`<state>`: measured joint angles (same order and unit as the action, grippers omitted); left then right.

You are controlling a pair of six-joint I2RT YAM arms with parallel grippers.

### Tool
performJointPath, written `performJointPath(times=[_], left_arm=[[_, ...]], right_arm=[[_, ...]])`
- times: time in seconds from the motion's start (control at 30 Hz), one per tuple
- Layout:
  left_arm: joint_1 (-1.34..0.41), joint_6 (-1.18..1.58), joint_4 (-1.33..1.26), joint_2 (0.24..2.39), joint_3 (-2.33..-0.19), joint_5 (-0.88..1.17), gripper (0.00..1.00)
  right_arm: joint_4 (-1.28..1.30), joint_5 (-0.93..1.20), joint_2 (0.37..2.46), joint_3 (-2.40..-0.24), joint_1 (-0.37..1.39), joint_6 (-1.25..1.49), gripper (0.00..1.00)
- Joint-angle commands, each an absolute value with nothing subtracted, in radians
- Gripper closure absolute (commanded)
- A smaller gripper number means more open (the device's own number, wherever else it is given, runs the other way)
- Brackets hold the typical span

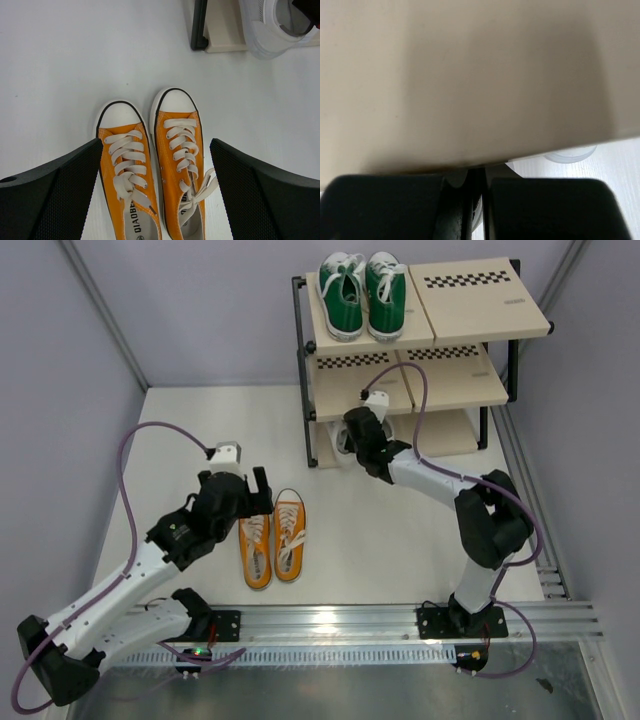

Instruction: Place and organize the shoes onto the shoe shelf

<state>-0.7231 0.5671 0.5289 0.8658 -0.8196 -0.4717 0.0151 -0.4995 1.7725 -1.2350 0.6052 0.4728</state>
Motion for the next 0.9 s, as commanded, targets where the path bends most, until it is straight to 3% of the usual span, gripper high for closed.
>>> performJointPath(times=[0.0,0.67,0.73,0.77,0.8,0.87], left_arm=[[-0.716,0.557,0.495,0.87,-0.811,-0.463,0.07],[-0.716,0.552,0.488,0.87,-0.81,-0.449,0.08],[-0.716,0.552,0.489,0.868,-0.81,-0.446,0.08],[-0.716,0.552,0.489,0.868,-0.81,-0.446,0.08],[-0.718,0.552,0.488,0.868,-0.81,-0.442,0.08],[-0.716,0.552,0.488,0.867,-0.81,-0.44,0.08]], right_arm=[[-0.089,-0.555,1.776,-1.289,0.595,0.479,0.97],[-0.083,-0.583,1.859,-1.289,0.574,0.486,0.97],[-0.066,-0.572,1.856,-1.293,0.574,0.486,0.91],[-0.057,-0.566,1.852,-1.293,0.574,0.495,0.84],[-0.049,-0.56,1.841,-1.286,0.575,0.499,0.7],[-0.046,-0.52,1.821,-1.264,0.574,0.508,0.59]])
